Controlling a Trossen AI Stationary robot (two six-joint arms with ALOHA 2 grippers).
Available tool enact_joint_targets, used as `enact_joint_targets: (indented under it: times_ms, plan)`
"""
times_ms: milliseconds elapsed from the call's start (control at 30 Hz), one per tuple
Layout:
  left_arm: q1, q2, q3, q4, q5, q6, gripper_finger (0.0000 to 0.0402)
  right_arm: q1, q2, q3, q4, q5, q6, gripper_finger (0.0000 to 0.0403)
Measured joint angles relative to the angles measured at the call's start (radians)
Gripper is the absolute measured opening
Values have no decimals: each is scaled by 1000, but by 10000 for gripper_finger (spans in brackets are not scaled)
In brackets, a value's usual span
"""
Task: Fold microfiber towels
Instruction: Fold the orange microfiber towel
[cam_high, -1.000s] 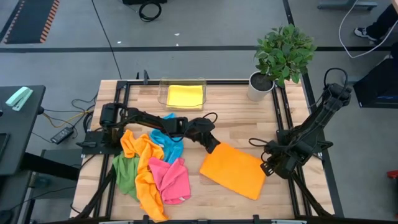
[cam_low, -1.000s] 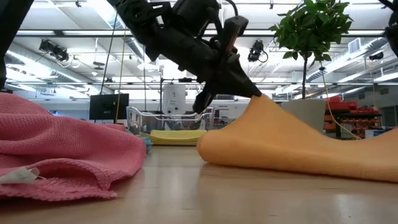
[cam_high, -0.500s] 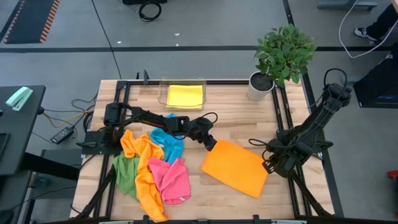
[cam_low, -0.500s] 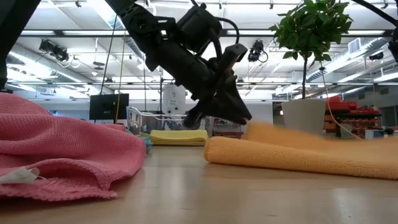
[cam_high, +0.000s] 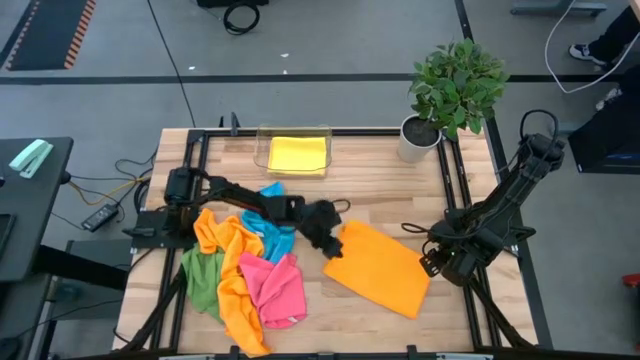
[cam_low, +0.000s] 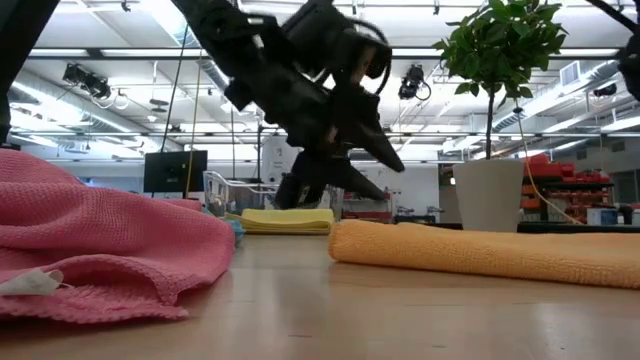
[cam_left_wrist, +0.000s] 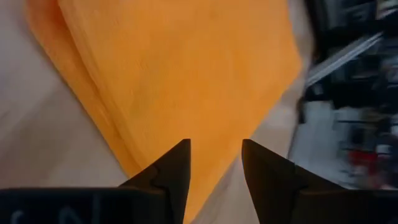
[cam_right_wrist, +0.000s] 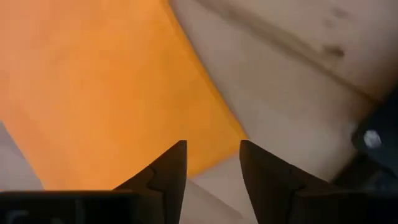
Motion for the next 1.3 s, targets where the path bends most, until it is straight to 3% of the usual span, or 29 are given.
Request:
enact_joint_targets:
  times_ms: [100, 167, 233, 367, 433, 800, 1300]
  plan:
    - [-3, 0, 0, -6, -162, 21, 143, -3, 0, 0, 0, 39, 0, 155]
    - [3, 0, 0, -11, -209, 21, 137, -6, 0, 0, 0, 44, -1, 154]
    - [6, 0, 0, -38, -198, -4, 132, -8, 0, 0, 4, 45, 0, 154]
    - [-21, 0, 0, -85, -54, -73, 125, -2, 0, 0, 63, 49, -1, 154]
    - [-42, 0, 0, -93, -40, -110, 122, 5, 0, 0, 80, 64, -2, 154]
    - [-123, 0, 0, -199, -143, -178, 107, 11, 0, 0, 80, 77, -15, 154]
    - [-160, 0, 0, -159, -189, -209, 105, 11, 0, 0, 79, 77, -38, 154]
